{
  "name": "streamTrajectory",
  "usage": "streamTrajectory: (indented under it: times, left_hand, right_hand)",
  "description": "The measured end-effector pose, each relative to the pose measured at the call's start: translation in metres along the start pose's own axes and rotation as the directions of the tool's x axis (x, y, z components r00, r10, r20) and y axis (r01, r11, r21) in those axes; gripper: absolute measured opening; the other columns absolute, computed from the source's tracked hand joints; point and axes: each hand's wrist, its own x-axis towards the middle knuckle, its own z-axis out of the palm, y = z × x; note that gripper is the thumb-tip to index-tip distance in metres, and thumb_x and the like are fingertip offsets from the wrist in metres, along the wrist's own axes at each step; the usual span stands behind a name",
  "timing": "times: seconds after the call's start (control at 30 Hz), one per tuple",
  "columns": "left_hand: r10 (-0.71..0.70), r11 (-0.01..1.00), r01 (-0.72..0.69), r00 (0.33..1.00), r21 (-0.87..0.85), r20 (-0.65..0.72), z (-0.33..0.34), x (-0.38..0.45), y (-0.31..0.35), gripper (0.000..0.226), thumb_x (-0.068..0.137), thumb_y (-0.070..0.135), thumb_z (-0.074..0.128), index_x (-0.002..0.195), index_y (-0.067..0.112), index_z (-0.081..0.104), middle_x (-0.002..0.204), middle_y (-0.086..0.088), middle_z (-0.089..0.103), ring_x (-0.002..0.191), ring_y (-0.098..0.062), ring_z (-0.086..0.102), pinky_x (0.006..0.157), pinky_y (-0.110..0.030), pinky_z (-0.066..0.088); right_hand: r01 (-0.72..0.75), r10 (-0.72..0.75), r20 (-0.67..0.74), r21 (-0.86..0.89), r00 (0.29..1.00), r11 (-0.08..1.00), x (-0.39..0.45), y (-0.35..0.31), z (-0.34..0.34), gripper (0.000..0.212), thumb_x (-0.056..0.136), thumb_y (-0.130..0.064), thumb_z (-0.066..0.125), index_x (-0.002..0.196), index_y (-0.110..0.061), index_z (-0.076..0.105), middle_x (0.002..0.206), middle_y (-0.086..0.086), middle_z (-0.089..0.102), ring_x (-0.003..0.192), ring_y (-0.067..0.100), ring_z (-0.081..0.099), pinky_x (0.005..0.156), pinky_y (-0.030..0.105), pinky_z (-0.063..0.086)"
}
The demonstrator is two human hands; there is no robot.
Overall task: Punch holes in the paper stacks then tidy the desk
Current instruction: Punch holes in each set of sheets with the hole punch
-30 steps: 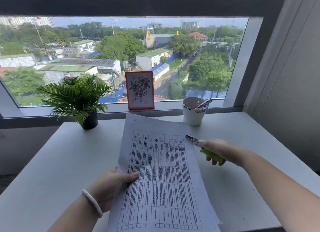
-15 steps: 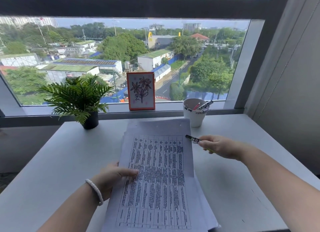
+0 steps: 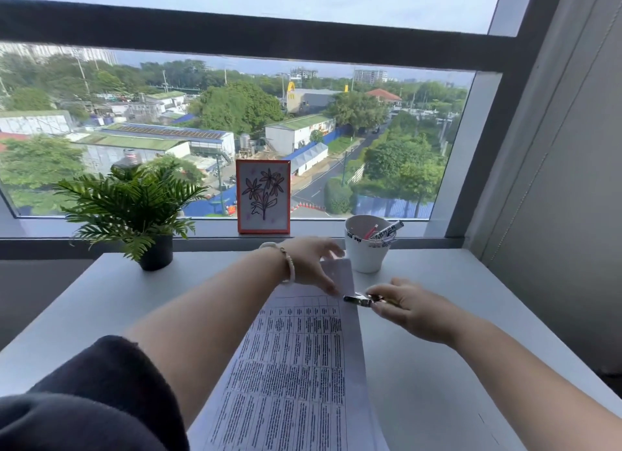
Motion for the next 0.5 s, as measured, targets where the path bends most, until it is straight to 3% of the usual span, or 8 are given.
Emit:
streamTrajectory:
  times: [0.17, 0.27, 0.37, 0.5]
  left_hand:
    - [-0.038, 0.985, 0.015, 0.991, 0.171, 0.132, 0.002, 0.025, 0.015, 0.049, 0.055, 0.046, 0.086, 0.092, 0.019, 0.069, 0.087, 0.002, 0.068, 0.086, -0.018, 0.063, 0.081, -0.034, 0.054]
    - [-0.058, 0.979, 0.03, 0.989, 0.201, 0.135, 0.005, 0.025, 0.018, 0.039, 0.061, 0.046, 0.083, 0.076, 0.015, 0.064, 0.073, 0.0, 0.061, 0.071, -0.017, 0.057, 0.06, -0.028, 0.044]
    - [-0.067, 0.971, 0.036, 0.99, 0.235, 0.126, 0.008, 0.022, 0.021, 0.039, 0.065, 0.047, 0.081, 0.083, 0.014, 0.07, 0.075, 0.0, 0.063, 0.068, -0.016, 0.055, 0.058, -0.025, 0.045]
    - [-0.01, 0.959, -0.011, 0.998, 0.284, 0.07, 0.015, 0.022, 0.023, 0.03, 0.069, 0.04, 0.078, 0.088, 0.017, 0.073, 0.072, 0.002, 0.064, 0.07, -0.016, 0.057, 0.066, -0.027, 0.051]
  right_hand:
    - [0.036, -0.037, -0.019, -0.035, 0.999, 0.999, -0.001, 0.008, -0.003, 0.027, 0.097, -0.045, 0.045, 0.122, -0.046, 0.054, 0.094, -0.012, 0.043, 0.096, 0.009, 0.042, 0.087, 0.03, 0.041]
    - [0.04, -0.041, -0.006, -0.047, 0.999, 0.998, -0.002, 0.011, 0.0, 0.026, 0.096, -0.047, 0.045, 0.121, -0.049, 0.053, 0.097, -0.012, 0.045, 0.099, 0.009, 0.042, 0.088, 0.031, 0.041]
    - [0.021, -0.021, 0.012, -0.065, 1.0, 0.998, -0.003, 0.01, 0.005, 0.025, 0.095, -0.05, 0.043, 0.118, -0.048, 0.052, 0.101, -0.011, 0.048, 0.103, 0.01, 0.042, 0.088, 0.032, 0.041]
    - [-0.052, 0.055, 0.023, -0.099, 0.998, 0.994, -0.005, 0.003, 0.003, 0.027, 0.094, -0.05, 0.039, 0.101, -0.033, 0.059, 0.095, -0.009, 0.057, 0.09, 0.014, 0.053, 0.079, 0.034, 0.046]
